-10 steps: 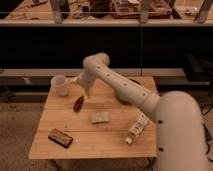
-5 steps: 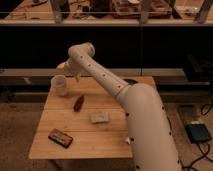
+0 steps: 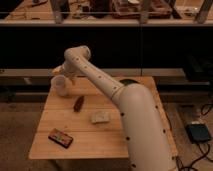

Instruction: Pick up the ceramic cup

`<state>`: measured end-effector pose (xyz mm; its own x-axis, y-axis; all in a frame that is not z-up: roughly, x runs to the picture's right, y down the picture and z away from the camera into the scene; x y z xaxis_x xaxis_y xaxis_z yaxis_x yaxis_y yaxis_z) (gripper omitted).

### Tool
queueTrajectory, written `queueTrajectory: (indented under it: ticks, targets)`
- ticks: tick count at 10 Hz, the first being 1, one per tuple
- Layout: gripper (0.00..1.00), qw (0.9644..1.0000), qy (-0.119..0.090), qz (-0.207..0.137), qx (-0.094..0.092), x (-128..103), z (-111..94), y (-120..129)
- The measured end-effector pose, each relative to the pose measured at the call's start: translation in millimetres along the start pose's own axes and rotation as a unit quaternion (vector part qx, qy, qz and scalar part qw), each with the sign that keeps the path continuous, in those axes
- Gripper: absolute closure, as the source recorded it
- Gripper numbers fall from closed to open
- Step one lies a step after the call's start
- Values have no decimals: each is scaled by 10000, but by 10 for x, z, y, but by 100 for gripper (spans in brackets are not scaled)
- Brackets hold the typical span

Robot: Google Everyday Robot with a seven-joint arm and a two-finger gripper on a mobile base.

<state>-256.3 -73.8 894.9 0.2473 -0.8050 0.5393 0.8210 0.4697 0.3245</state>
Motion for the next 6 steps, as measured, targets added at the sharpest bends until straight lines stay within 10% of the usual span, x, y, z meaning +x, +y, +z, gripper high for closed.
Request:
queueTrajectory:
  ticks: [6]
  targets:
    - [20, 9997, -182, 65, -159, -28, 232, 160]
